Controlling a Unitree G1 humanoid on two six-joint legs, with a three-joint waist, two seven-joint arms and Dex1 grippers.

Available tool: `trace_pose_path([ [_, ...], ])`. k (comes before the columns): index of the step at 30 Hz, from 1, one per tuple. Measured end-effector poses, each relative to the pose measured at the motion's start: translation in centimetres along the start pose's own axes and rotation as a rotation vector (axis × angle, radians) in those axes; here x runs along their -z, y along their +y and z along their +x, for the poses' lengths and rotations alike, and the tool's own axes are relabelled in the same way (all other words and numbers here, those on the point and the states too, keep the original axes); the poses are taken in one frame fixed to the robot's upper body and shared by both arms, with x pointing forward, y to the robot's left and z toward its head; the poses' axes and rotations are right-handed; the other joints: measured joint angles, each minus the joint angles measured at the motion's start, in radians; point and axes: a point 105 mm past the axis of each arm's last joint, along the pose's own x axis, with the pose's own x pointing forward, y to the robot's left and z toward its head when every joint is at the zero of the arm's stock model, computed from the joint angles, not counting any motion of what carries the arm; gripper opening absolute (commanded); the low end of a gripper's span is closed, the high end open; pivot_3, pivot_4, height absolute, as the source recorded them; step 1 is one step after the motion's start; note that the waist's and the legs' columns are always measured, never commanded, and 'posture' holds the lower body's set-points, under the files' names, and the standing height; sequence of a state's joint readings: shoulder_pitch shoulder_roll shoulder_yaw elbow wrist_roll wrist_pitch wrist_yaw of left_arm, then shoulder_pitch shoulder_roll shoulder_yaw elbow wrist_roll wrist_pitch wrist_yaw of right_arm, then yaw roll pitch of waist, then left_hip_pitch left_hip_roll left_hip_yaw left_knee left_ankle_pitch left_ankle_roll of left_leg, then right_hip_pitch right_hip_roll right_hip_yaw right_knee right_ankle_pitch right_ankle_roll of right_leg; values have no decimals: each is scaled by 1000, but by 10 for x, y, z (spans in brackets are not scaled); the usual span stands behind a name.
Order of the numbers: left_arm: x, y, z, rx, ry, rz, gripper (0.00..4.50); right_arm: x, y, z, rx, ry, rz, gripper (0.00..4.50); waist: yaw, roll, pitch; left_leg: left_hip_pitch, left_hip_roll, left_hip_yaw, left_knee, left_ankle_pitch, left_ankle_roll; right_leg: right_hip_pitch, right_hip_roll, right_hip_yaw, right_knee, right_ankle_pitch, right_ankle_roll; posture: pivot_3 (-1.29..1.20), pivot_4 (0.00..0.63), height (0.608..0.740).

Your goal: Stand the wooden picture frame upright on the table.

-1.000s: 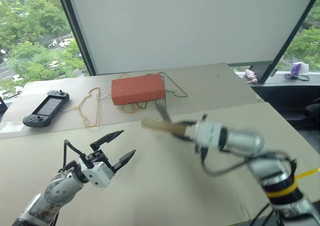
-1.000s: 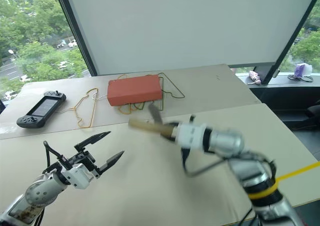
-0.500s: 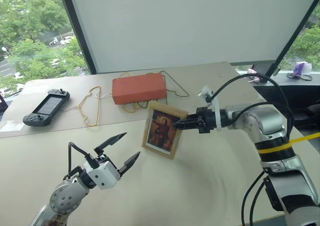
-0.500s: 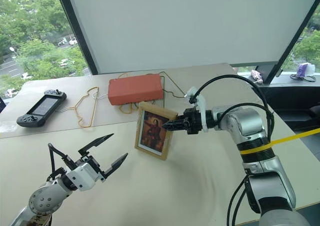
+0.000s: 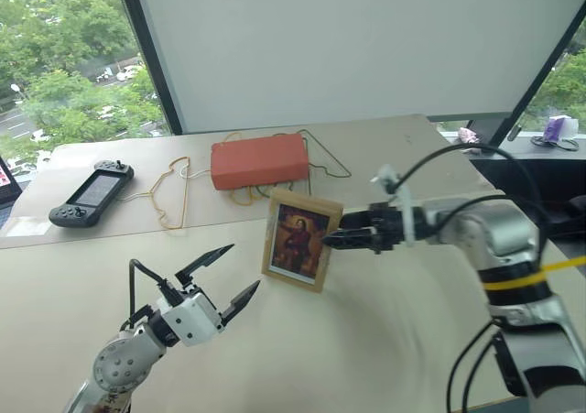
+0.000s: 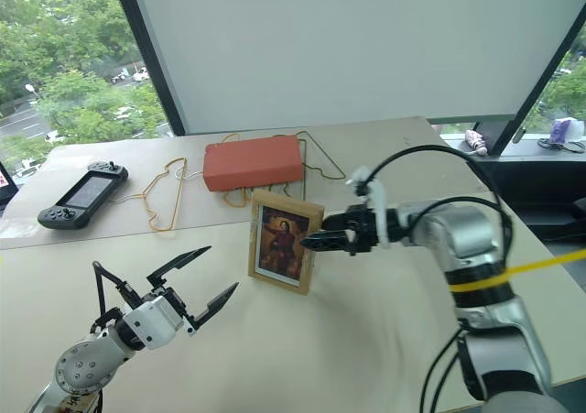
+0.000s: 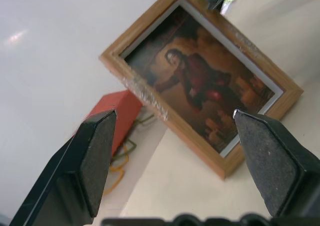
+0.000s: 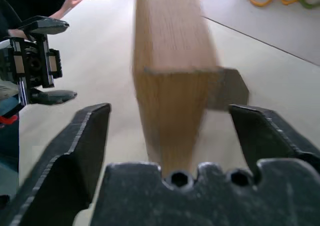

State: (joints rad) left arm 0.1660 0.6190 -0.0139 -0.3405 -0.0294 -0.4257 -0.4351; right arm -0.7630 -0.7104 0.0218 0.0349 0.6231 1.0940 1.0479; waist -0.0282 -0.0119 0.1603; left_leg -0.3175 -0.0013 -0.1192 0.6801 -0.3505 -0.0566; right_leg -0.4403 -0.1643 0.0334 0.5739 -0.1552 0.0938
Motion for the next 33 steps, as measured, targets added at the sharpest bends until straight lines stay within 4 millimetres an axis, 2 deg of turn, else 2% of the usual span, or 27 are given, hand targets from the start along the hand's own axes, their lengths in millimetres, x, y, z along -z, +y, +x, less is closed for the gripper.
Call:
trace_pose_path([
  [4, 4, 2, 0, -51, 52, -132, 3998, 7, 2, -30, 83, -57, 38, 4490, -2, 0, 0, 0, 0, 0, 0, -1, 2, 1, 1, 0, 1, 0, 0, 0, 150, 740],
  [6, 11, 5, -2, -117, 116, -268, 3998, 24, 3, -42, 186, -63, 38, 4490, 4, 0, 0, 0, 1, 0, 0, -6, 11, 3, 1, 0, 2, 0, 0, 0, 150, 740],
  [8, 21, 2, -5, -140, 188, -381, 3998, 39, 2, -41, 276, -88, 61, 4490, -1, 0, 0, 0, 0, 1, 1, -6, 11, 3, 1, 1, 3, 0, 0, 0, 150, 740],
  [10, 19, 0, -3, -166, 202, -472, 3998, 59, -4, -38, 550, -99, -41, 4490, 4, -3, -2, 1, 1, 1, 1, -5, 10, 3, 2, 1, 4, 0, 0, 0, 150, 740],
  [11, 14, -1, -1, -168, 195, -504, 3998, 79, -4, -35, 707, -54, -113, 4490, 9, -3, -3, 1, 1, 1, 1, -5, 9, 3, 1, 1, 4, -1, 1, 0, 150, 740],
  [12, 12, 0, -1, -173, 195, -512, 3998, 90, -1, -31, 768, -47, -135, 4490, 10, -2, -2, 0, 0, 1, 1, -4, 7, 2, 1, 2, 5, -1, 1, 0, 150, 740],
  [13, 11, 1, -2, -174, 203, -530, 3998, 95, 5, -28, 850, -72, -187, 4490, 10, -1, -2, 1, -1, 2, 1, -2, 3, 2, -1, 3, 4, -1, 1, 0, 150, 740],
  [15, 10, 3, -3, -173, 210, -550, 3998, 79, 21, -26, 982, -237, -238, 4490, 7, -1, -2, 1, 0, 2, 1, 1, -1, 2, 0, 3, 4, 0, 1, 0, 150, 740],
  [18, 8, 2, -3, -157, 207, -570, 3998, 59, 36, -26, 1063, -353, -330, 4490, 4, -3, -3, 4, 0, 3, 1, 1, -1, 4, 1, 5, 4, -1, 0, 0, 150, 740],
  [21, 14, 4, -5, -174, 234, -582, 3998, 63, 40, -16, 1063, -363, -333, 4490, 4, -4, -3, 7, 1, 2, 0, 0, -1, 7, 2, 5, 4, -1, -1, 0, 150, 740],
  [24, 24, 8, -7, -252, 264, -610, 3998, 77, 35, -11, 1063, -348, -300, 4490, 8, -4, -3, 11, 1, 2, -1, -1, 2, 12, 2, 5, 2, -1, -1, 0, 150, 740],
  [27, 55, 4, -13, -412, 372, -700, 3998, 102, 22, -8, 1094, -302, -230, 4490, 8, -4, -3, 16, 0, 3, -2, -3, 6, 17, 2, 5, 0, -3, -1, 0, 150, 740],
  [28, 68, 1, -16, -467, 423, -721, 3998, 107, 18, -9, 1122, -301, -218, 4490, 8, -4, -3, 16, 1, 2, -2, -3, 6, 17, 2, 5, -1, -2, -1, 0, 150, 740],
  [30, 80, 1, -19, -543, 464, -730, 3998, 110, 13, -12, 1159, -307, -227, 4490, 9, -4, -3, 15, 1, 2, -2, -3, 6, 17, 2, 5, -1, -2, -1, 0, 150, 740],
  [33, 83, 5, -18, -602, 471, -709, 3998, 115, 9, -15, 1192, -289, -260, 4490, 10, -4, -3, 15, 1, 2, -2, -3, 6, 17, 2, 5, -1, -2, -1, 0, 150, 740],
])
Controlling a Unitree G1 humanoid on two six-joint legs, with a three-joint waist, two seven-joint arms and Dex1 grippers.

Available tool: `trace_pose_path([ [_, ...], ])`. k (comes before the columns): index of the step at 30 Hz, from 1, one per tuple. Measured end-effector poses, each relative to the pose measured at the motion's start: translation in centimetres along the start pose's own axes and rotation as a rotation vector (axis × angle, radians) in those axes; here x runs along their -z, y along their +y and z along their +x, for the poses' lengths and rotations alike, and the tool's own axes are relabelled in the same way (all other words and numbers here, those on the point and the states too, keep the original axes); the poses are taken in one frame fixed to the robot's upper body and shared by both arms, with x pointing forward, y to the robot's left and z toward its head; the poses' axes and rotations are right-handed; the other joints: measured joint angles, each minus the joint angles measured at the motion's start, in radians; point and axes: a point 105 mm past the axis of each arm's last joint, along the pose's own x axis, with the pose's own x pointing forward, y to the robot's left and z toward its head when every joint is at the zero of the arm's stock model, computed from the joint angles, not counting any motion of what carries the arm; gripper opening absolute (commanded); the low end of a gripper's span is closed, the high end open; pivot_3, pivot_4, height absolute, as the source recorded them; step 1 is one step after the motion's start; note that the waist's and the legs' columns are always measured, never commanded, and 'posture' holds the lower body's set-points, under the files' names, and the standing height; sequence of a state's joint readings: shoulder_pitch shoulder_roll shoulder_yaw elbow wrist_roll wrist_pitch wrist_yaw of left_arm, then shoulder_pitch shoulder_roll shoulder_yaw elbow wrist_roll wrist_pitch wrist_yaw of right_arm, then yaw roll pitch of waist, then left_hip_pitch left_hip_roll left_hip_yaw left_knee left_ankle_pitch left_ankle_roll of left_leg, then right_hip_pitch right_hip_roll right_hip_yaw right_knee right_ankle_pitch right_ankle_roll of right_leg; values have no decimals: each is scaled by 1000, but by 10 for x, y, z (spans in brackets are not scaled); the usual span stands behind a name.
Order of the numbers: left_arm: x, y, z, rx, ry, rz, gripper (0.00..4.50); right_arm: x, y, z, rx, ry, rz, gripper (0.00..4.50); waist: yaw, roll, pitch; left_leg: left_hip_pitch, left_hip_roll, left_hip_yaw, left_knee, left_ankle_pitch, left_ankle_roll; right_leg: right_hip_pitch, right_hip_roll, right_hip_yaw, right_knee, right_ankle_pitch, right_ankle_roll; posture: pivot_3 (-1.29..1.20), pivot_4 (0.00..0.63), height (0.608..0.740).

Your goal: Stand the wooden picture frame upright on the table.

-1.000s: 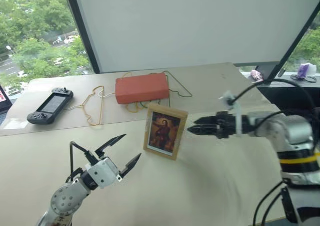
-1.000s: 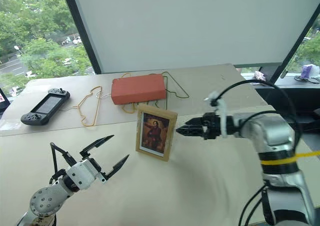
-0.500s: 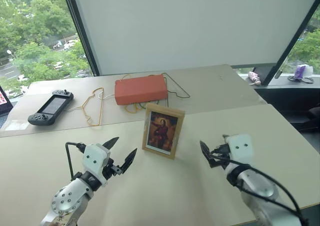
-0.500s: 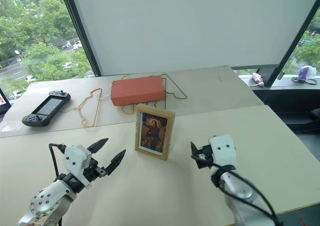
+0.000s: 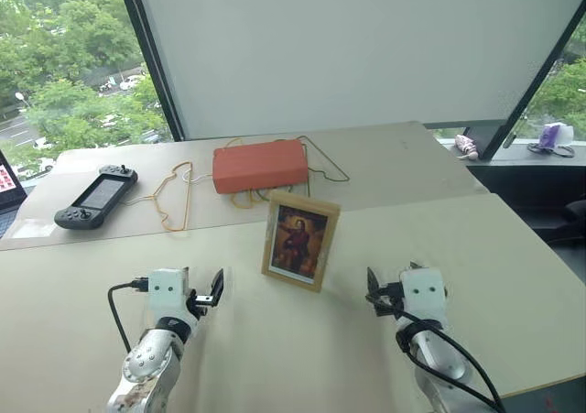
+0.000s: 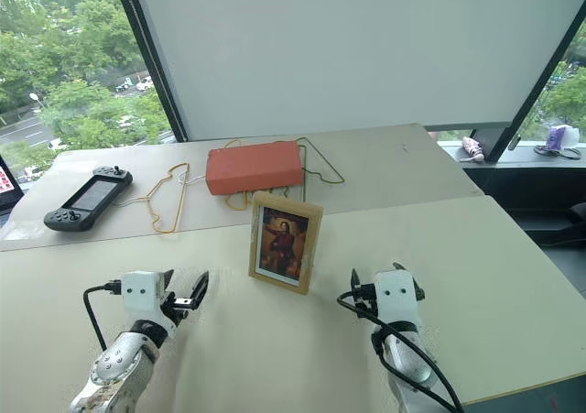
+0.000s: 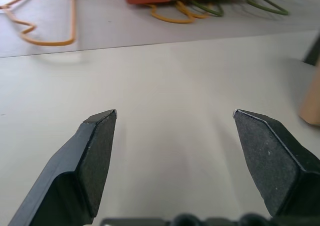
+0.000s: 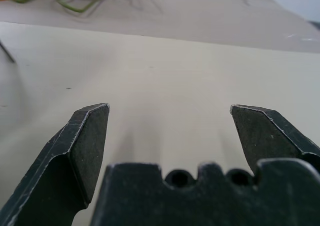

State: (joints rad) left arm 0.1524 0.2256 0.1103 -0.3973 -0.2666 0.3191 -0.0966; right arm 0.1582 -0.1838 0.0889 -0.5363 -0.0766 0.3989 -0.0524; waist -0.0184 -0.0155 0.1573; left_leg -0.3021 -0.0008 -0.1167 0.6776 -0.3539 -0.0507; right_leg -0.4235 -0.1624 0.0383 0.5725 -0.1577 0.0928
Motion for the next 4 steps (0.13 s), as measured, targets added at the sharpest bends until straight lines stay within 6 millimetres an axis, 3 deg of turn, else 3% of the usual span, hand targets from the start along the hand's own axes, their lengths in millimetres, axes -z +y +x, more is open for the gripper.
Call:
trace_pose_path([
  [4, -2, 6, 4, -63, -18, -4, 3998, 6, 2, 2, 4, -3, -9, 4490, -1, 0, 0, 0, 0, 0, 0, 0, 0, 0, 0, 0, 0, 0, 0, 0, 150, 740],
])
